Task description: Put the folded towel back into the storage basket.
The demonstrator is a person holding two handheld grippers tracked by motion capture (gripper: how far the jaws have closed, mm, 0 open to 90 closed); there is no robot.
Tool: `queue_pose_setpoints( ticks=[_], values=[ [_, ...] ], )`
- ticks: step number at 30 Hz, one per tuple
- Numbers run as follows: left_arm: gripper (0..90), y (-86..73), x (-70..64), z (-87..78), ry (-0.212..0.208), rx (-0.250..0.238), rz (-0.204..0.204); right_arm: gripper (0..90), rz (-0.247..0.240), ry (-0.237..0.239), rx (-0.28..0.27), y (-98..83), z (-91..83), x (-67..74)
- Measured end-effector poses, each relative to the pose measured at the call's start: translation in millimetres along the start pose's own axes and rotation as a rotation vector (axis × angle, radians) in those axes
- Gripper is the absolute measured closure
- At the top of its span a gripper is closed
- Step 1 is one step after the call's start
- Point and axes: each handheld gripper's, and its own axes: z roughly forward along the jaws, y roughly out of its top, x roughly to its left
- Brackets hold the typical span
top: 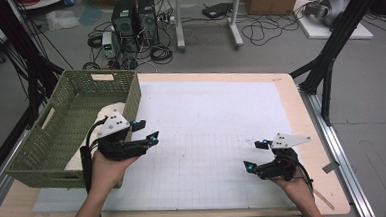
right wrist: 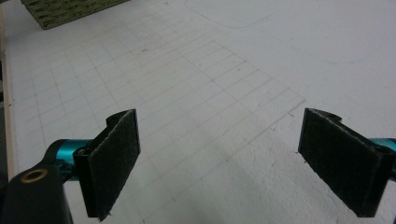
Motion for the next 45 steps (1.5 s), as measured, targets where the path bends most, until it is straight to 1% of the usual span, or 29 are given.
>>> queue_pose_setpoints(
  ticks=[2,16,20,22,30,37,39,45],
  values=[
    [42.0,-0.2,-3.2,2.4,-0.002,0.006,0.007,12.2,0.0,0.0,0.0,0.1,0.0,0.0],
    [40.8,-7.1,-21.0,20.0,-0.042,0.012,0.004,12.2,-0.002,-0.001,-0.002,0.5,-0.4,0.0],
    [40.5,-11.0,-24.9,24.9,-0.052,0.015,0.008,12.2,-0.003,-0.002,-0.005,0.5,-0.6,-0.4],
    [40.3,-12.8,-26.2,26.6,-0.056,0.016,0.003,12.2,-0.002,-0.002,-0.005,0.5,-0.7,-0.2],
    [39.5,-19.5,-32.2,32.1,-0.07,0.025,0.018,12.2,-0.002,-0.002,-0.006,0.6,-0.5,0.0],
    [38.5,-30.6,-38.1,38.6,-0.087,0.036,0.025,12.2,-0.001,-0.003,-0.005,0.7,-0.5,0.9],
    [38.3,-33.8,-39.5,40.4,-0.092,0.042,0.03,12.2,-0.008,-0.006,-0.005,0.7,-0.1,0.7],
    [38.0,-42.9,-42.1,44.2,-0.094,0.052,0.037,12.2,-0.003,-0.002,-0.002,0.5,0.4,1.6]
  ],
)
